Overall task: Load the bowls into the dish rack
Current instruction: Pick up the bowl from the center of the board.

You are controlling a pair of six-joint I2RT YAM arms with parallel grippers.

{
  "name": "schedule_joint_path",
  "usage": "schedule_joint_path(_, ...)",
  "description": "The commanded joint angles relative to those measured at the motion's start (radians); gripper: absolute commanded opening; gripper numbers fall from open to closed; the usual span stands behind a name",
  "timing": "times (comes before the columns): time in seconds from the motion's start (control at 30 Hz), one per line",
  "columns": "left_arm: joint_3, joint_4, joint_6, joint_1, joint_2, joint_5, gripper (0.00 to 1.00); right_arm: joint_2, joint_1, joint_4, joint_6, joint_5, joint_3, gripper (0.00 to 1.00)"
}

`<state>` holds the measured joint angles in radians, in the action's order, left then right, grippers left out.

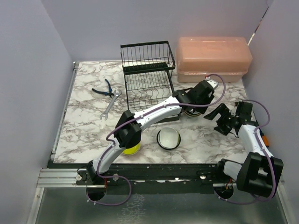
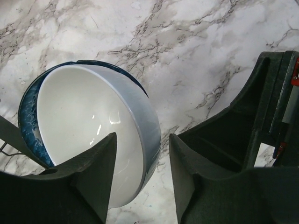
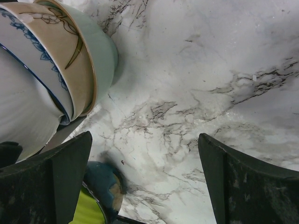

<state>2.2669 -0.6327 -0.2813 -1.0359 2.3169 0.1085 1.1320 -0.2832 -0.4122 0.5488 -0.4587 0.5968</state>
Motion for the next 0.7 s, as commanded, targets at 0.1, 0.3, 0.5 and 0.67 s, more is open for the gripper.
schedule_joint_path(0.1,0.047,-0.043,0.04,-0.021,0.018,0.035,0.41,0.006,-0.005,0.014,-0.008,-0.024,-0.01,1.0)
schedule_joint_path(0.3,0.056,-0.042,0.036,-0.027,0.022,0.019,0.25,0.006,-0.006,0.009,-0.016,-0.03,-0.003,1.0)
schedule_joint_path(0.5,0.065,-0.042,0.02,-0.027,0.012,0.006,0.05,0.004,-0.006,0.0,-0.019,-0.039,0.004,1.0)
schedule_joint_path(0.67,0.069,-0.031,0.003,-0.027,-0.013,0.003,0.0,0.003,-0.005,-0.001,-0.022,-0.053,0.013,1.0)
